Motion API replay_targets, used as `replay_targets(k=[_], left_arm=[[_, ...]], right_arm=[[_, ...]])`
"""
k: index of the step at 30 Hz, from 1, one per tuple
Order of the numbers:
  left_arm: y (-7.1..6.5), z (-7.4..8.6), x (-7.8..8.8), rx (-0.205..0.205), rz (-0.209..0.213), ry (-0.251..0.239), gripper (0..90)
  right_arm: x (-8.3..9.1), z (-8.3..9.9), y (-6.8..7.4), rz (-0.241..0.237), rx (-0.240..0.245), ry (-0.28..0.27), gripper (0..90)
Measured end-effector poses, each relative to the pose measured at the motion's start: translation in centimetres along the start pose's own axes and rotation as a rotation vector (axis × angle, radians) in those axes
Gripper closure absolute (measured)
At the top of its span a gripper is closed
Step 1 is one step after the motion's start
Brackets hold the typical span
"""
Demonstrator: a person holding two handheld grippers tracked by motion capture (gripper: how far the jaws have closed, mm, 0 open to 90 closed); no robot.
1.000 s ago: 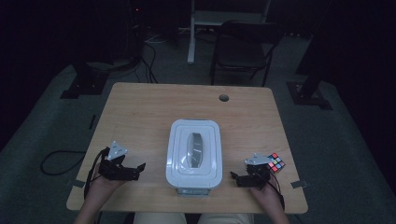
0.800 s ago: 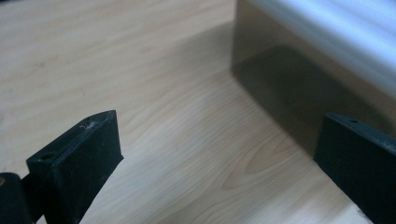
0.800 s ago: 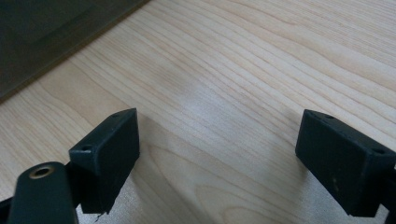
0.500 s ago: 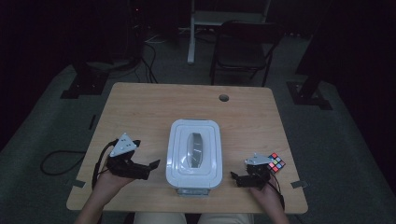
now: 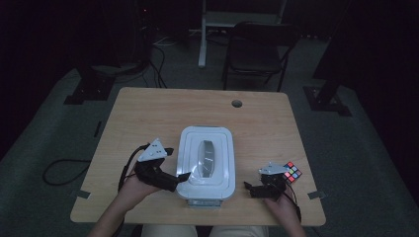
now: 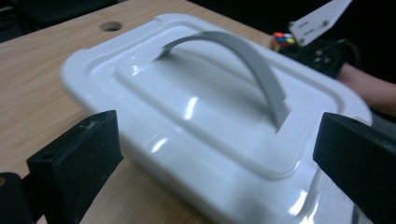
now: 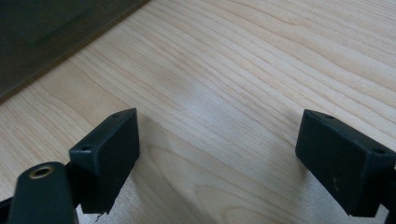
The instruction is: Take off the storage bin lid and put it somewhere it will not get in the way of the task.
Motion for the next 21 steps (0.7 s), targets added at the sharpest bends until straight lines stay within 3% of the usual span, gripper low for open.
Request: replay_targets(k=[3,14,21], left_arm=[[-0.3,-0.3,-0.5,-0.009,0.011,0.000,6.2],[-1.6,-1.5,-3.6,-0.038,0.078,0.037,6.3],[-2.0,-1.8,-4.8,-0.052,0.086,0.076,6.3]], right_arm=[[0.0,0.0,0.0,0.000,-0.001,-0.001,13.5],[0.0,0.0,0.0,0.000,0.000,0.000,13.5],[0.0,0.0,0.0,0.000,0.000,-0.001,13.5]])
Point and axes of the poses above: each handheld gripper's, and its own axes: x roughly backward along the jaws, z roughly out of its underside, y roughly to its left, the point moved 6 cm from there along -x, roughly forward along the jaws, and after that the axes turned 9 degrees about -z, right-handed, at the moved point
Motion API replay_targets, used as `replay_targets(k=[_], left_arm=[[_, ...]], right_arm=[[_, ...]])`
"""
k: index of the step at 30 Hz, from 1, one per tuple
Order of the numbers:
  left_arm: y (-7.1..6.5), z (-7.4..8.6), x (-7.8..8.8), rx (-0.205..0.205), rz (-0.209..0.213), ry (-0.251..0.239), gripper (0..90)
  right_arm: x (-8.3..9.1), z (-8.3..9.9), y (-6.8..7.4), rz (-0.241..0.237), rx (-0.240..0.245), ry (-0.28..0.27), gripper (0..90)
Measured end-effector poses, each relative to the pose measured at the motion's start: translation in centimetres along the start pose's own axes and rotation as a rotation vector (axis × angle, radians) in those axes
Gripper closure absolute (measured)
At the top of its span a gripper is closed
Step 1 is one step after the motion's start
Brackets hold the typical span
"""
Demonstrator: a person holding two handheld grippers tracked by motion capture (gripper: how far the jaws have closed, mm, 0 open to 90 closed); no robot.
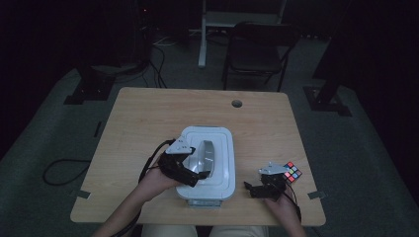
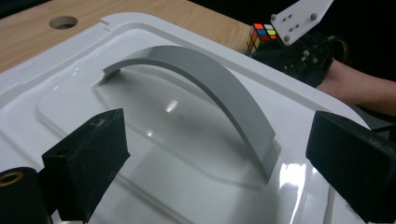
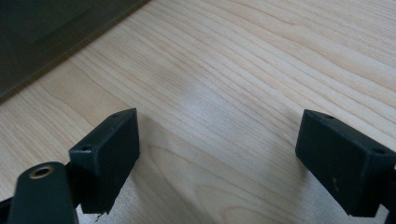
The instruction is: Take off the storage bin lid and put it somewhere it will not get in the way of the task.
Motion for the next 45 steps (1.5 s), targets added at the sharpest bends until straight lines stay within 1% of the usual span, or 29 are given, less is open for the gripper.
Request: replay_targets(k=[3,6,10,11,13,14,15,16,19,20,23,25,27,28,29,30,31,32,33,34,35,37,39,41,45], left_arm=[[-0.1,-0.1,-0.4,-0.011,0.004,0.011,6.3],[-0.5,-0.4,-0.5,-0.036,0.016,0.014,7.7],[-0.6,-0.6,-1.0,-0.033,0.007,0.024,7.9],[-0.6,-0.6,-1.1,-0.032,0.008,0.028,14.4],[-0.6,-0.6,-1.3,-0.033,0.015,0.030,14.5],[-0.7,-0.5,-1.4,-0.041,0.012,0.036,14.5],[-0.8,-0.5,-1.4,-0.052,0.015,0.041,16.4],[-1.0,-0.5,-1.5,-0.053,0.023,0.045,16.4],[-1.2,-0.4,-1.6,-0.058,0.028,0.049,16.8],[-1.2,-0.4,-1.7,-0.062,0.029,0.049,20.7],[-1.4,-0.3,-1.7,-0.078,0.038,0.049,26.4],[-1.5,-0.3,-1.7,-0.080,0.046,0.045,31.1],[-1.6,-0.3,-1.6,-0.089,0.047,0.042,32.1],[-1.6,-0.3,-1.6,-0.090,0.049,0.039,36.9],[-1.7,-0.3,-1.6,-0.095,0.046,0.038,36.9],[-1.7,-0.3,-1.6,-0.097,0.041,0.036,44.5],[-1.7,-0.3,-1.6,-0.099,0.037,0.034,44.5],[-1.8,-0.3,-1.6,-0.096,0.048,0.032,47.3],[-1.8,-0.3,-1.6,-0.089,0.045,0.032,52.2],[-1.7,-0.2,-1.5,-0.078,0.042,0.034,54.9],[-1.7,-0.2,-1.5,-0.076,0.045,0.033,56.9],[-1.7,-0.2,-1.5,-0.073,0.048,0.030,58.0],[-1.8,-0.2,-1.5,-0.065,0.039,0.032,58.7],[-1.9,-0.1,-1.4,-0.059,0.052,0.025,62.1],[-1.8,-0.1,-1.4,-0.050,0.063,0.021,63.5]], right_arm=[[0.0,0.0,0.0,0.000,0.000,0.000,13.5],[0.0,0.0,0.0,0.000,-0.001,-0.001,13.5],[0.0,0.0,0.0,0.000,0.000,0.000,13.5],[0.0,0.0,0.0,0.000,0.000,0.000,13.5],[0.0,0.0,0.0,0.000,0.000,0.000,13.5],[0.0,0.0,0.0,0.000,0.000,0.000,13.5],[0.0,0.0,0.0,0.000,-0.001,0.000,13.5],[0.0,0.0,0.0,0.000,-0.001,-0.001,13.5],[0.0,0.0,0.0,0.000,-0.001,0.000,13.5],[0.0,0.0,0.0,0.000,-0.001,0.000,13.5],[0.0,0.0,0.0,0.000,-0.001,0.000,13.5],[0.0,0.0,0.0,0.000,-0.001,-0.001,13.5],[0.0,0.0,0.0,0.000,-0.001,0.000,13.5],[0.0,0.0,0.0,0.000,-0.001,0.000,13.5],[0.0,0.0,0.0,0.000,-0.001,0.000,13.5],[0.0,0.0,0.0,0.000,-0.001,0.000,13.5],[0.0,0.0,0.0,0.000,-0.001,0.000,13.5],[0.0,0.0,0.0,0.000,-0.001,0.000,13.5],[0.0,0.0,0.0,0.000,-0.001,0.000,13.5],[0.0,0.0,0.0,0.000,-0.001,0.000,13.5],[0.0,0.0,0.0,0.000,0.000,0.000,13.5],[0.0,0.0,0.0,0.000,0.000,0.000,13.5],[0.0,0.0,0.0,0.000,0.000,0.000,13.5],[0.0,0.0,0.0,0.000,0.000,0.001,13.5],[0.0,0.0,0.0,0.000,0.000,0.001,13.5]])
Point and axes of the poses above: each handheld gripper's, and its own axes: x roughly backward along the jaws, z roughly out of its underside, y roughly to its left, the point moved 6 cm from there along -x, roughly forward along the jaws, and after that the axes turned 9 degrees about -z, right-handed, at the moved point
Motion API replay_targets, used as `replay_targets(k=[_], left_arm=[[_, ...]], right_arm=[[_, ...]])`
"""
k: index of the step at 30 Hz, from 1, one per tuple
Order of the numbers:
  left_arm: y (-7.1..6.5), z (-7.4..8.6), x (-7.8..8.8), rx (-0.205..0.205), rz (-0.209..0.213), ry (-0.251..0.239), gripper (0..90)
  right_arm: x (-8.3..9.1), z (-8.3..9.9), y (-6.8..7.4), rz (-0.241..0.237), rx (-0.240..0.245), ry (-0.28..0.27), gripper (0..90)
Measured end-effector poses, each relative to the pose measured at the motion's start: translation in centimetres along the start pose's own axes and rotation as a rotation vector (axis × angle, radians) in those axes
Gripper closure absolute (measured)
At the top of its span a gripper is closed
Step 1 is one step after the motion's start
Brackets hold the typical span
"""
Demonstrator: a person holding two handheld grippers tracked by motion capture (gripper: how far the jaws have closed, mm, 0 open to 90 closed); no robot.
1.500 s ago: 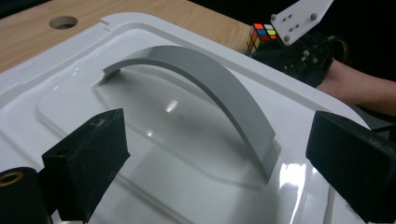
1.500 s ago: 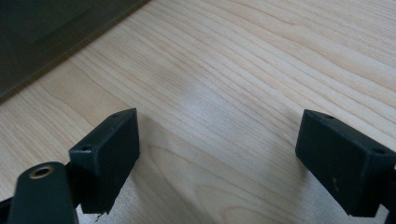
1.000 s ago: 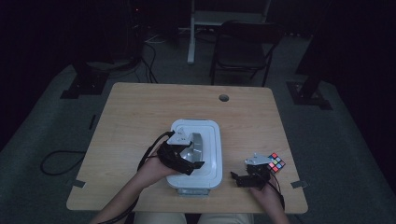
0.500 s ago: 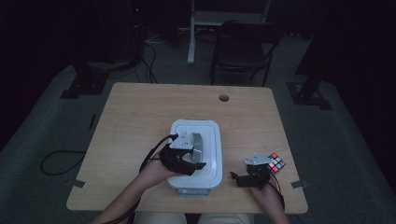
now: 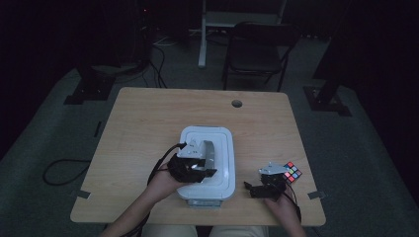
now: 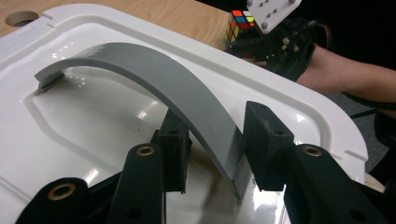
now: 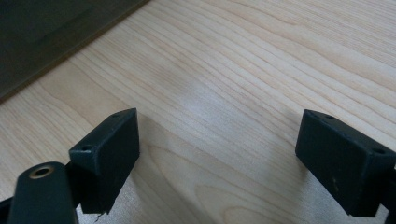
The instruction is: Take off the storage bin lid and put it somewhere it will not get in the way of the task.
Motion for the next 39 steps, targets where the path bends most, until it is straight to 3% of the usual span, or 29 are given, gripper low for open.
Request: replay_targets(k=[5,12,21,25,33,39], left_arm=[[0.0,-0.1,0.1,0.013,0.017,0.005,64.3],[-0.4,-0.3,0.8,-0.012,0.018,-0.008,65.4],[-1.3,-1.5,3.1,-0.020,0.090,-0.074,76.6],[-1.9,-2.0,4.4,-0.047,0.095,-0.096,77.1],[-2.0,-2.5,5.8,-0.051,0.095,-0.122,80.1],[-1.9,-2.8,7.1,-0.062,0.072,-0.141,80.1]], right_arm=[[0.0,0.0,0.0,0.000,0.000,0.000,13.5],[0.0,0.0,0.0,0.000,0.001,-0.001,13.5],[0.0,0.0,0.0,0.001,0.001,-0.001,13.5],[0.0,0.0,0.0,0.001,0.001,-0.002,13.5],[0.0,0.0,0.0,0.000,0.001,-0.002,13.5],[0.0,0.0,0.0,0.001,0.000,-0.001,13.5]])
Point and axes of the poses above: each handheld gripper's, and its own axes: x roughly backward along the jaws, z roughly out of its underside, y roughly to its left, the point moved 6 cm from there along -x, roughly forward along the jaws, and after that the axes turned 9 degrees about -z, right-handed, at the moved point
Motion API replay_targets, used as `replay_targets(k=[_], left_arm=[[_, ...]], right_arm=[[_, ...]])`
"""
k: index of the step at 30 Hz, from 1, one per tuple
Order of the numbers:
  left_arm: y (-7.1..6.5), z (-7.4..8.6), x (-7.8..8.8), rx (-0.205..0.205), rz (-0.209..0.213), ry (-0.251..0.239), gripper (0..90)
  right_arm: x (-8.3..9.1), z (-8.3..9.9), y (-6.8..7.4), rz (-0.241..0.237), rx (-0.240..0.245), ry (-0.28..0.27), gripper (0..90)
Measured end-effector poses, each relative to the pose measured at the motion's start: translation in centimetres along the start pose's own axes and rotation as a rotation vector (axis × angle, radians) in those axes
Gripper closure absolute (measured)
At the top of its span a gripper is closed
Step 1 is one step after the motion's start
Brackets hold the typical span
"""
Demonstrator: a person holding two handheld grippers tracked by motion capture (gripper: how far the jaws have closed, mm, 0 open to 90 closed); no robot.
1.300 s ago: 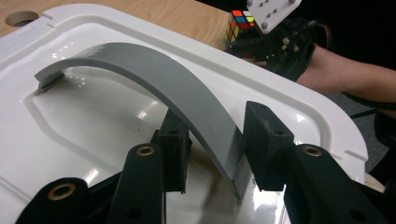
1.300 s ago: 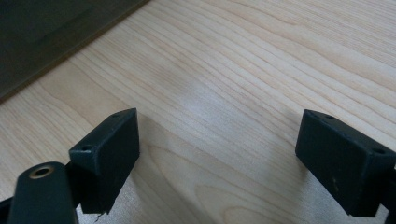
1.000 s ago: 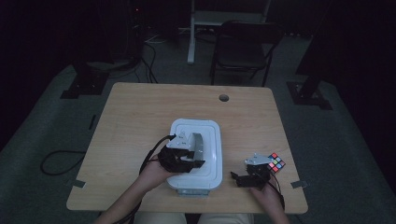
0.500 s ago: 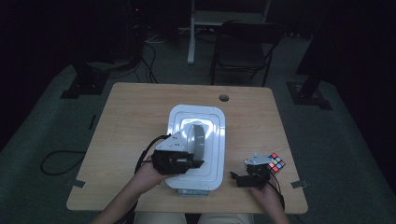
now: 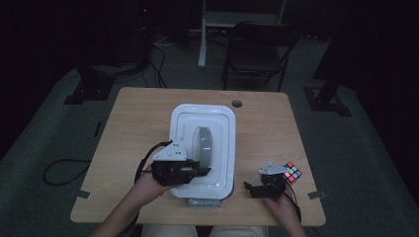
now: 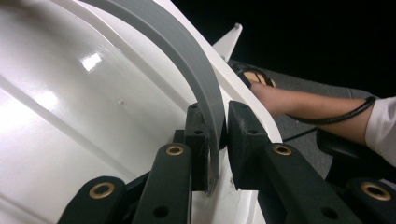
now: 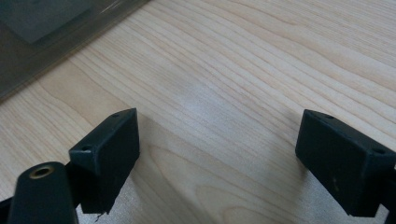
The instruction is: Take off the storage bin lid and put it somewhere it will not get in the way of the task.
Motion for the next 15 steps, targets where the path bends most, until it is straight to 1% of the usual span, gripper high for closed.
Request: replay_targets(k=[3,4,8,9,10,11,12,15], left_arm=[[0.3,-0.1,0.9,-0.002,-0.016,-0.005,82.9],[0.3,-0.1,0.9,-0.002,-0.016,-0.005,83.2],[0.7,-0.1,1.7,0.005,-0.027,-0.008,83.6],[0.9,0.0,2.2,0.010,-0.043,-0.012,83.8],[0.9,0.0,2.2,0.010,-0.043,-0.012,83.8],[1.1,0.0,2.7,0.009,-0.044,-0.018,83.8],[1.1,0.0,2.7,0.009,-0.044,-0.018,83.8],[1.6,0.3,3.6,0.015,-0.057,-0.023,83.9]], right_arm=[[0.0,0.0,0.0,0.000,-0.001,0.000,13.5],[0.0,0.0,0.0,0.000,-0.001,0.000,13.5],[0.0,0.0,0.0,-0.001,0.000,0.000,13.5],[0.0,0.0,0.0,-0.001,0.000,0.000,13.5],[0.0,0.0,0.0,-0.001,0.000,0.000,13.5],[0.0,0.0,0.0,0.000,0.000,0.000,13.5],[0.0,0.0,0.0,0.000,0.000,0.000,13.5],[0.0,0.0,0.0,-0.001,0.000,0.000,13.5]])
Point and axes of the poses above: each handheld gripper's, and its own axes: x roughly backward along the jaws, z roughly out of its underside, y roughly to its left, the point moved 6 cm from there along -x, roughly forward along the jaws, and after that the axes turned 9 degrees about -z, right-handed, at the moved point
